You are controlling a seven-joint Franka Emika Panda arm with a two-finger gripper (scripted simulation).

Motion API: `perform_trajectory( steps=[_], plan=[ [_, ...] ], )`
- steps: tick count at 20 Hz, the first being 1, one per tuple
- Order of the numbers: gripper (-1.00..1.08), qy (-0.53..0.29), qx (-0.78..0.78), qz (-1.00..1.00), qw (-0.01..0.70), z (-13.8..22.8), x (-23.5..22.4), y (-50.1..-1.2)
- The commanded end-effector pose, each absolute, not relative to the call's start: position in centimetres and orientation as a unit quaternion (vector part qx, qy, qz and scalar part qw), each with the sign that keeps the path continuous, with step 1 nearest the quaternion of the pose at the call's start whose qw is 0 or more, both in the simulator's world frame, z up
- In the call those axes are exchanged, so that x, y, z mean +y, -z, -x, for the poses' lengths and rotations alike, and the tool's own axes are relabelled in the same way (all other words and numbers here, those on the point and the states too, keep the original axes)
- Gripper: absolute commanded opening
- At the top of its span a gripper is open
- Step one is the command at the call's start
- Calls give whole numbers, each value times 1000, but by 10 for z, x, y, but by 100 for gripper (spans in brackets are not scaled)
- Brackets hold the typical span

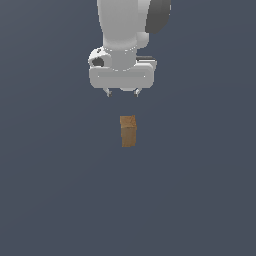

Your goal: Pick up the object and move it to a goal position.

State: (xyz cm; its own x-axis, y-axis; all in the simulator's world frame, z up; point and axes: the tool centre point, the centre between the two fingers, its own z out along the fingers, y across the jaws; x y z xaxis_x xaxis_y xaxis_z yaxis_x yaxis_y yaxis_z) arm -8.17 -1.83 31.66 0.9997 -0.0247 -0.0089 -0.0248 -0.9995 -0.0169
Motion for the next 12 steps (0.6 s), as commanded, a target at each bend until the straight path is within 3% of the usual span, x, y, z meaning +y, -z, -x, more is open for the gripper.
perform_trajectory(
  steps=[1, 12],
  plan=[
    [100, -4, 12, 1000, 9, 82, -18, -317],
    [100, -13, 34, 999, 6, 88, -54, -311]
  ],
)
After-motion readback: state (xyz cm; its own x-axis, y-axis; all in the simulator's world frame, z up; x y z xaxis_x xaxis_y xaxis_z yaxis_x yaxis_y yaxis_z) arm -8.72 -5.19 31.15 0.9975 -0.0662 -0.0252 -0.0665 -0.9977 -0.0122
